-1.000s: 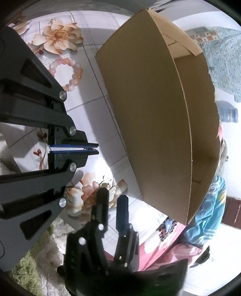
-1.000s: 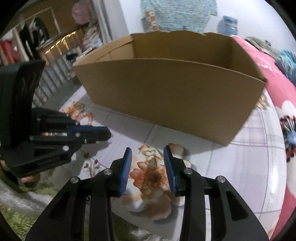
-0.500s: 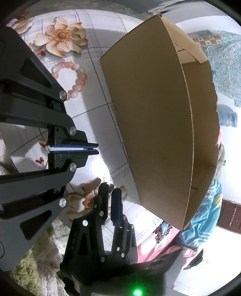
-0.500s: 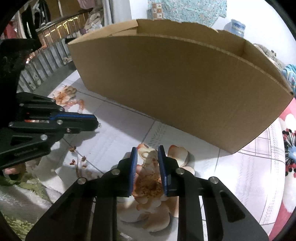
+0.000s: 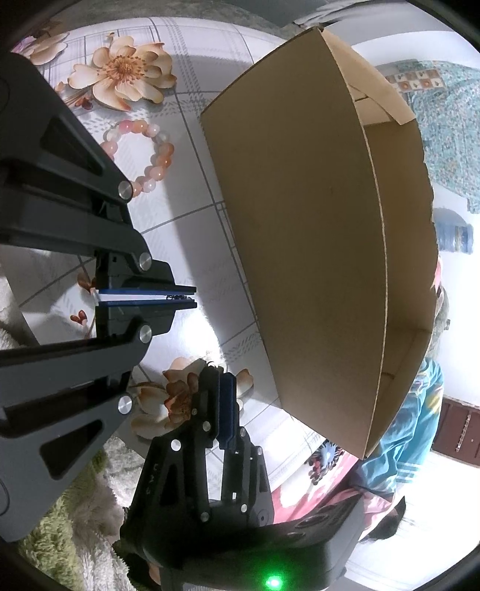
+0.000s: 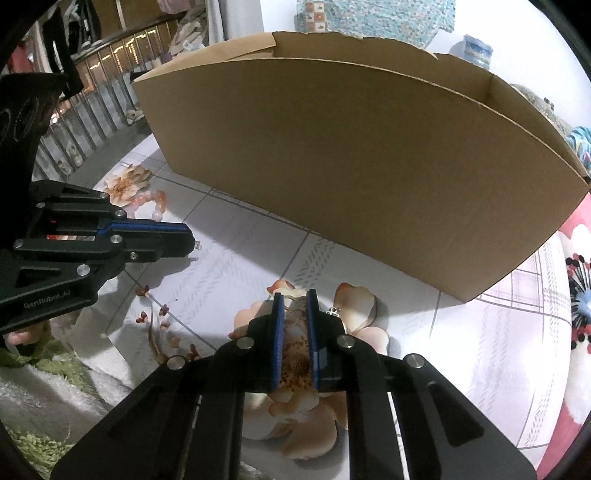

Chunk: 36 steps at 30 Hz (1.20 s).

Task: Organize jewelry
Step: 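Close the right tool on a gold earring on the flower print, then carry both earrings over the box and open both tools to drop them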

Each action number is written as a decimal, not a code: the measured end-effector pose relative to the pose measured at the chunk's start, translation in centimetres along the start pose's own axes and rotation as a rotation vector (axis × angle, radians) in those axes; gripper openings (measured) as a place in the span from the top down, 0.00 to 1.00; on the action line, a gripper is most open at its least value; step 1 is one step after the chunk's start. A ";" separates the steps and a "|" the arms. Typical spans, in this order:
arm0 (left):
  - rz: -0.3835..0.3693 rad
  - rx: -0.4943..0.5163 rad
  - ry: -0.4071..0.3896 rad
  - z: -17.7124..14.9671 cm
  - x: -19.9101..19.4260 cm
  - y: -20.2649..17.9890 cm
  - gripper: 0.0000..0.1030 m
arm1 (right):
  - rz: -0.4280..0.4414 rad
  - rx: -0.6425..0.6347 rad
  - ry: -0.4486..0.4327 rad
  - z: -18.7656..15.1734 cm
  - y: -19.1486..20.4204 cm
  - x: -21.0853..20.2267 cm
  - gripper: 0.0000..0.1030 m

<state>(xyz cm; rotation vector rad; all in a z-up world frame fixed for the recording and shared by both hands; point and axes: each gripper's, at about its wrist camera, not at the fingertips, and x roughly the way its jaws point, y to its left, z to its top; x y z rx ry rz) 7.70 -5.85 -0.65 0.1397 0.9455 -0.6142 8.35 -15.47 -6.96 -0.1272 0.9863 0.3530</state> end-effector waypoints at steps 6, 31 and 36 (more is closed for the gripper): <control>0.000 0.005 -0.009 0.1 -0.4 -0.2 0.99 | 0.004 0.004 -0.017 -0.1 -0.1 -1.0 0.88; 0.064 0.036 -0.087 13.8 -3.0 3.3 0.99 | 0.148 0.113 -0.137 13.6 -7.3 -6.1 0.88; 0.106 0.008 0.020 14.7 0.6 5.1 0.99 | 0.098 0.137 -0.035 15.0 -9.1 -2.3 0.88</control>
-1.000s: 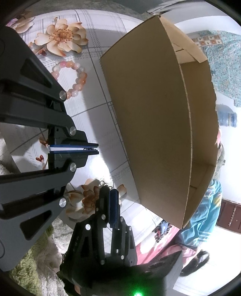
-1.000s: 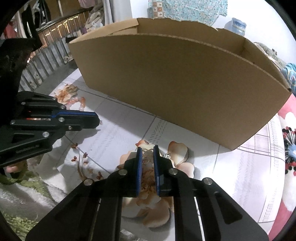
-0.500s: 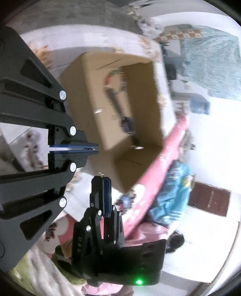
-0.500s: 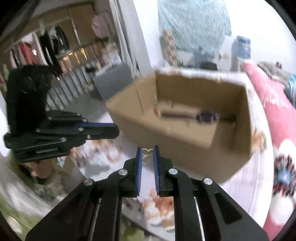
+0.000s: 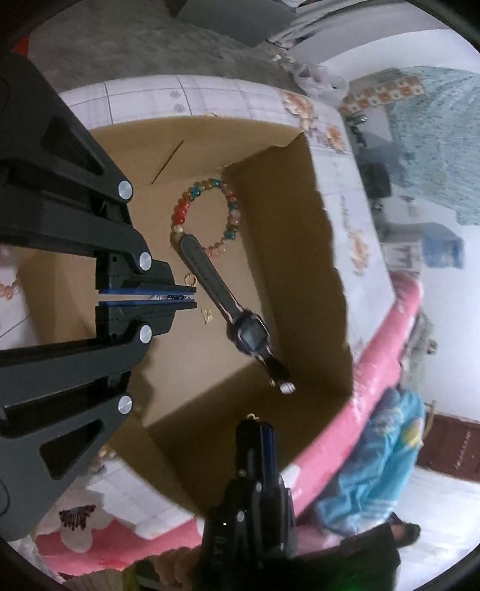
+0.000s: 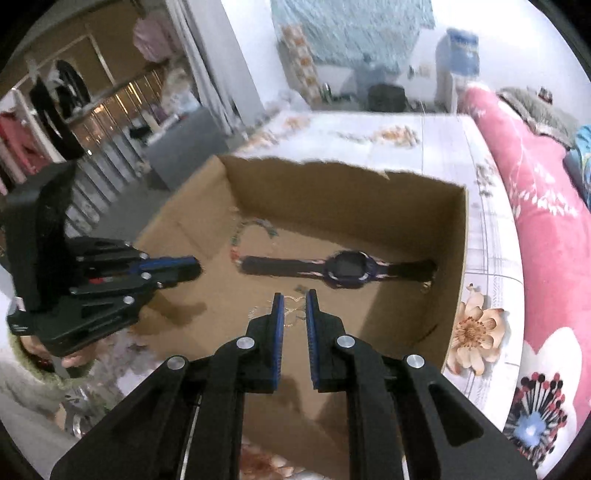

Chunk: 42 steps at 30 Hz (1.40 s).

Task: Organize jewelry
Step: 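Carry both earrings over the box and open both tools to drop them, then withdraw both tools from the box toward the pink bead bracelet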

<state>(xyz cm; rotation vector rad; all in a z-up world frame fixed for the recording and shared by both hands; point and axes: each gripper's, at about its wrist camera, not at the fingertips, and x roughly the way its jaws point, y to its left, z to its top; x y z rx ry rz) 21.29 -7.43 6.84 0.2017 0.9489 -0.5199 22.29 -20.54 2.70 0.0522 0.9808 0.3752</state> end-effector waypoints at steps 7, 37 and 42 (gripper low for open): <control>0.012 -0.025 0.008 0.3 0.6 0.4 0.82 | 0.009 0.026 -0.048 0.0 -1.0 -0.8 0.86; 0.154 -0.119 -0.047 -14.4 -9.0 -0.1 0.15 | -0.155 0.197 -0.218 -16.9 1.7 -10.0 0.28; 0.203 -0.103 0.113 -17.9 -3.7 -2.0 0.15 | -0.288 0.201 -0.060 -19.7 2.9 -4.2 0.27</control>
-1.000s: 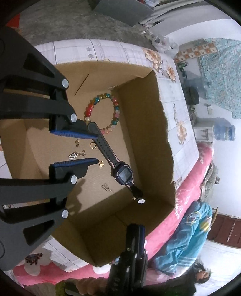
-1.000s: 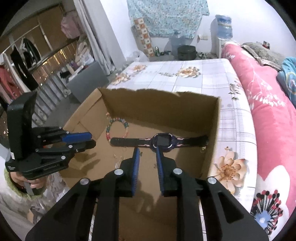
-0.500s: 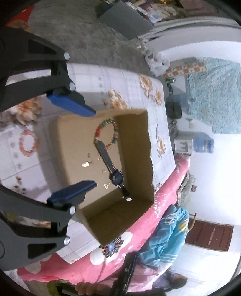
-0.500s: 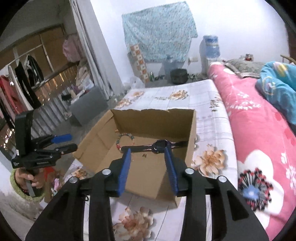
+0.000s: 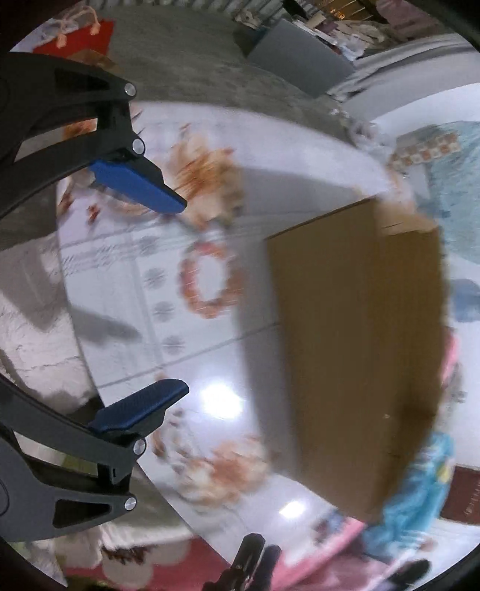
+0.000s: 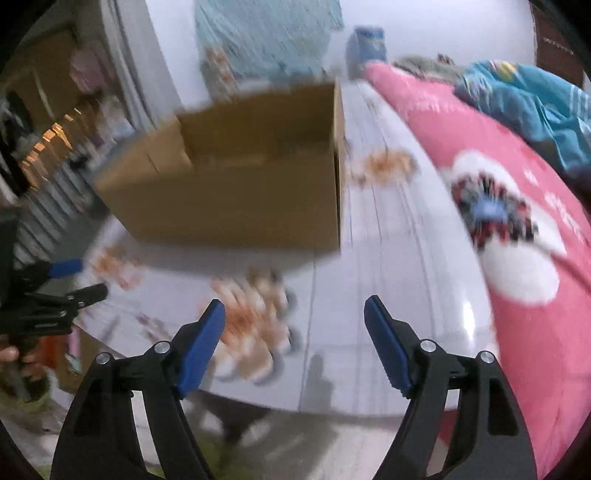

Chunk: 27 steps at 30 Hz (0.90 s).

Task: Organize jewelry
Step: 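Withdraw both tools from the box toward the pink bead bracelet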

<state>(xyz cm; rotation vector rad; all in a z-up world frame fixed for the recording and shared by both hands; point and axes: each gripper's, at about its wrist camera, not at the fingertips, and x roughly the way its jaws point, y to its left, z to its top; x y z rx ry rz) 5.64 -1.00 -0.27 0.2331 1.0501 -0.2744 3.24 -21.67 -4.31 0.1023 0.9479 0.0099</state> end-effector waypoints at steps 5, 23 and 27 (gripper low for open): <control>0.061 -0.009 0.038 -1.2 1.9 -1.6 0.12 | -0.046 -0.028 0.088 -0.9 1.4 3.1 0.25; 0.106 -0.090 0.016 -1.4 1.3 -4.2 0.08 | -0.098 -0.047 0.090 0.7 2.0 5.9 0.07; 0.107 -0.096 0.014 -1.4 1.3 -4.3 0.08 | -0.098 -0.045 0.089 1.0 1.7 6.1 0.06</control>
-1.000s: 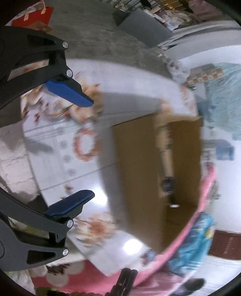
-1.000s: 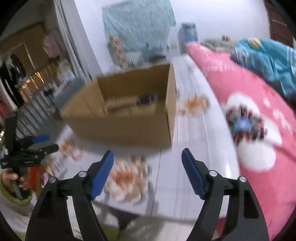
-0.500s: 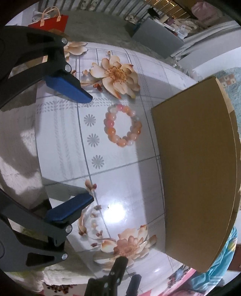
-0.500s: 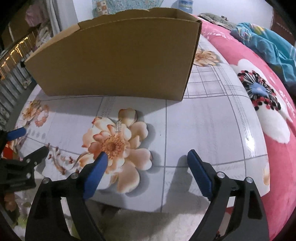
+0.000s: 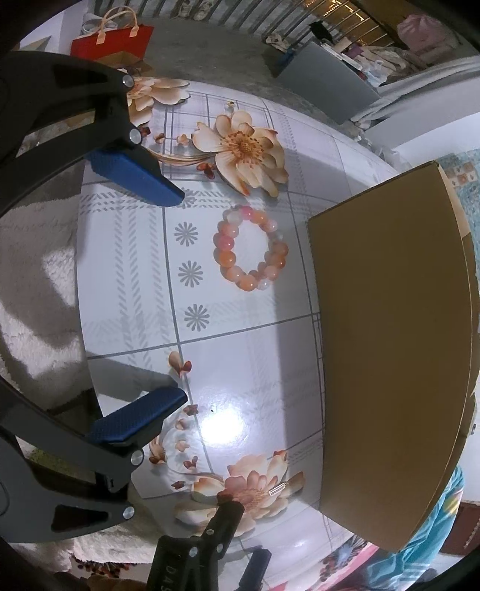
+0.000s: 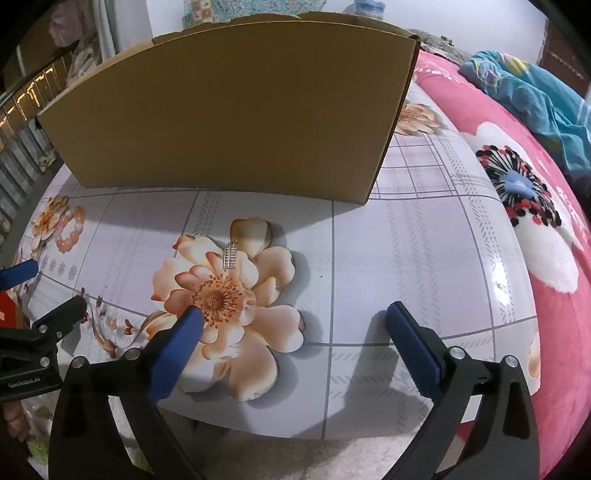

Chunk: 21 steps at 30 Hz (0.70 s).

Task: Organize jewelry
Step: 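Withdraw both tools from the box toward the pink bead bracelet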

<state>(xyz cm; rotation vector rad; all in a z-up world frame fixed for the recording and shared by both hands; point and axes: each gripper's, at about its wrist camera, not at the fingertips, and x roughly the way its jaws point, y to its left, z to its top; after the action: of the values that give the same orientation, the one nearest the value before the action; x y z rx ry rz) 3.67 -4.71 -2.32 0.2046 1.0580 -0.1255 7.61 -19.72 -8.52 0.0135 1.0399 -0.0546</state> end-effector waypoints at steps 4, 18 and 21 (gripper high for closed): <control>0.008 0.006 -0.005 0.0 0.2 0.1 0.08 | -0.002 0.003 -0.004 -0.4 0.6 -0.3 0.06; 0.010 0.009 -0.007 0.2 0.0 -0.1 0.08 | -0.004 0.004 -0.008 -0.4 0.5 -0.3 0.06; 0.011 0.009 -0.005 0.2 0.0 -0.1 0.08 | -0.004 0.005 -0.008 -0.5 0.5 -0.3 0.06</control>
<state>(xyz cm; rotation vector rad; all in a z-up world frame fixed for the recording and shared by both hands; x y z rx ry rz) 3.81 -4.90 -2.26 0.2182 1.0510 -0.1206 7.04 -19.20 -8.50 0.0157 1.0315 -0.0612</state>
